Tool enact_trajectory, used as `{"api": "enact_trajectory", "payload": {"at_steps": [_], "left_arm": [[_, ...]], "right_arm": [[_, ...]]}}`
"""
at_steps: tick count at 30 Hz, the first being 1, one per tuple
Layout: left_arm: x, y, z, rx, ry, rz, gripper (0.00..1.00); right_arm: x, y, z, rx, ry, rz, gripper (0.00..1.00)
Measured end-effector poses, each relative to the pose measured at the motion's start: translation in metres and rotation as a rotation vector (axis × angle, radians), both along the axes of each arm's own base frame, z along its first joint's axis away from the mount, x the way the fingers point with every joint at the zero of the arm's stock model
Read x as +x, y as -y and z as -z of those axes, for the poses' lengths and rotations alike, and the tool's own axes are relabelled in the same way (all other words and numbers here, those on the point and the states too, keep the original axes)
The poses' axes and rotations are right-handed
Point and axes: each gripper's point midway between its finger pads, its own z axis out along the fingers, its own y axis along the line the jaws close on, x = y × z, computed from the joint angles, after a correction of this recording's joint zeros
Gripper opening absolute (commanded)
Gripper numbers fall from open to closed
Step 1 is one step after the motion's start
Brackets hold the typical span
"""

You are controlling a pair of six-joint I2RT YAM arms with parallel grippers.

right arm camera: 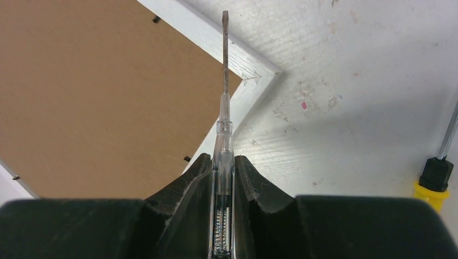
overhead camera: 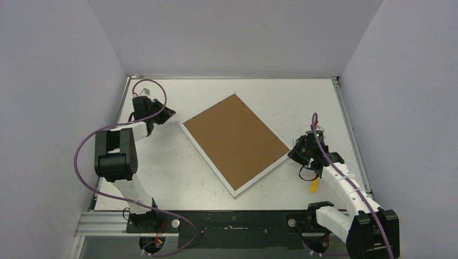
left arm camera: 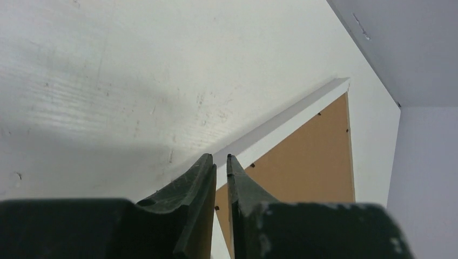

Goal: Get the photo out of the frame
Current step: Adjust the photo frame at the center of the board.

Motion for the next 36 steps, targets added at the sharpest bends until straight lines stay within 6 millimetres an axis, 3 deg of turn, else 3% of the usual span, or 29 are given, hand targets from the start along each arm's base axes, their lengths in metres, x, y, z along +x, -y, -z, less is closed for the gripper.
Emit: {"api": "enact_trajectory", "payload": {"at_steps": [9,13,17,20,29,32,36], "left_arm": [[0.031,-0.002,0.017,-0.035,0.002,0.033,0.13],[0.028,0.005,0.040,-0.066,-0.052,0.060,0.13],[0.020,0.016,0.050,-0.078,-0.082,0.085,0.13],[0.011,0.030,0.057,-0.070,-0.094,0.106,0.13],[-0.053,0.050,0.060,-0.066,-0.153,0.118,0.13],[-0.068,0.062,0.058,-0.051,-0.155,0.130,0.13],[-0.092,0.083,0.054,-0.029,-0.148,0.167,0.15]], "right_arm": [[-0.010,0.002,0.013,-0.006,-0.037,-0.001,0.05],[-0.009,0.001,0.015,-0.008,-0.043,-0.003,0.05],[-0.009,0.002,0.023,-0.021,-0.067,-0.018,0.05],[-0.008,0.003,0.021,-0.037,-0.074,-0.034,0.05],[0.031,-0.007,-0.048,-0.045,0.086,-0.100,0.05],[0.033,-0.023,-0.061,-0.013,0.119,-0.177,0.05],[0.026,-0.065,-0.072,0.097,0.143,-0.351,0.05]]}}
